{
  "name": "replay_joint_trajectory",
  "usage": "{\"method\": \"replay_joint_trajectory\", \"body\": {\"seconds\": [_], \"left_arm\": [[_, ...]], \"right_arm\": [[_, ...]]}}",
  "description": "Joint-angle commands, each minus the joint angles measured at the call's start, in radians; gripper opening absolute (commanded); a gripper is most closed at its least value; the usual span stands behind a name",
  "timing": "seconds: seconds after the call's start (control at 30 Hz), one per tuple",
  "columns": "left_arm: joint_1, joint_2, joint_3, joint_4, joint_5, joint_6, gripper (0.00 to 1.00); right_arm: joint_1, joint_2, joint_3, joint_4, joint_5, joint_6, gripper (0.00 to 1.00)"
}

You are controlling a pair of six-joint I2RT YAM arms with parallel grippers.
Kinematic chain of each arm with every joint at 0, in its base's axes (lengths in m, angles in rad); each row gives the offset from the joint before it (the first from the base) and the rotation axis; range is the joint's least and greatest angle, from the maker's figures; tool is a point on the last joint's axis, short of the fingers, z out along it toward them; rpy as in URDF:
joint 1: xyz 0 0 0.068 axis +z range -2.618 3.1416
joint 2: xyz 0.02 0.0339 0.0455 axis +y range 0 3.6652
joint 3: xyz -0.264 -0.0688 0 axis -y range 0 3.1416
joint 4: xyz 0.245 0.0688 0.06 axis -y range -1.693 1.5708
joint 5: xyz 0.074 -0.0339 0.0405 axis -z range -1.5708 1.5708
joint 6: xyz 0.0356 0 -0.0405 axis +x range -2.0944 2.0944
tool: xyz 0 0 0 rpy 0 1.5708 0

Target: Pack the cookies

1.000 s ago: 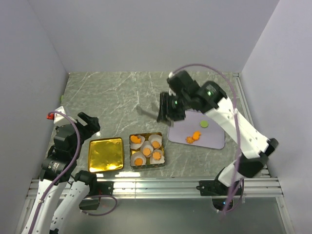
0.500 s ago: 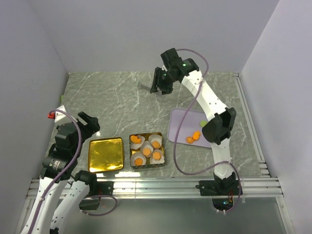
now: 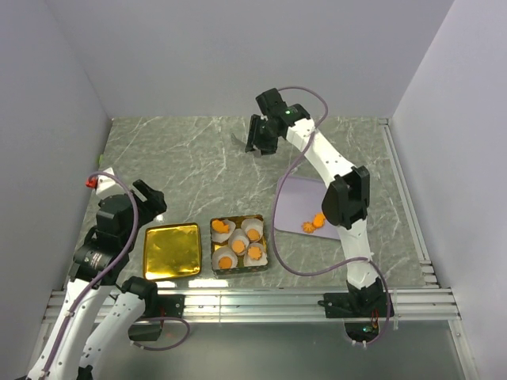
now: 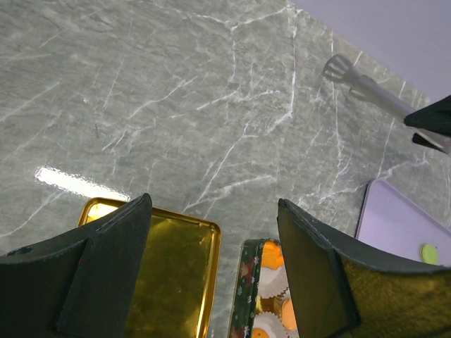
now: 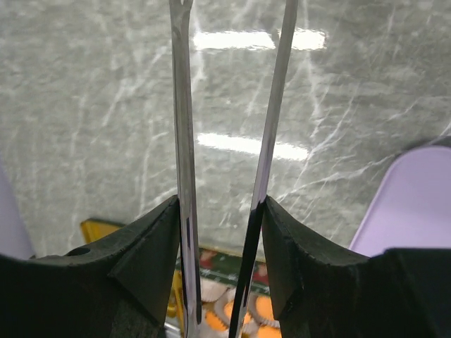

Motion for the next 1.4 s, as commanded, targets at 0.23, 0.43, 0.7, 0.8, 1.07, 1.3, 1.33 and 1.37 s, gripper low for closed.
{"method": "replay_joint_trajectory", "body": {"seconds": [0.23, 0.43, 0.7, 0.8, 1.07, 1.3, 1.33, 1.37], "left_arm": [[-0.009, 0.009, 0.014, 0.017, 0.007, -0.001, 0.78], [-0.009, 0.003, 0.014, 0.017, 0.006, -0.001, 0.78], [-0.009, -0.004, 0.013, 0.020, 0.004, -0.001, 0.78], [-0.009, -0.005, 0.011, 0.022, 0.003, -0.001, 0.78], [-0.029, 0.128, 0.025, 0.019, 0.029, -0.006, 0.99], [-0.006, 0.461, 0.252, -0.167, 0.099, -0.107, 0.99], [0.005, 0.514, 0.272, -0.191, 0.118, -0.141, 0.99], [0.028, 0.529, 0.286, -0.204, 0.168, -0.152, 0.99]], "right_arm": [[0.030, 0.132, -0.072, 0.095, 0.039, 0.016, 0.55], [0.044, 0.135, -0.182, 0.123, 0.002, 0.036, 0.56], [0.061, 0.140, -0.209, 0.108, 0.030, 0.027, 0.87], [0.061, 0.143, -0.204, 0.088, 0.044, 0.026, 0.95], [0.061, 0.008, -0.196, 0.032, 0.140, 0.004, 0.96], [0.061, -0.294, -0.348, 0.008, 0.215, 0.007, 0.99], [0.062, -0.366, -0.380, 0.009, 0.216, 0.010, 1.00], [0.061, -0.404, -0.411, 0.011, 0.219, 0.018, 1.00]]}}
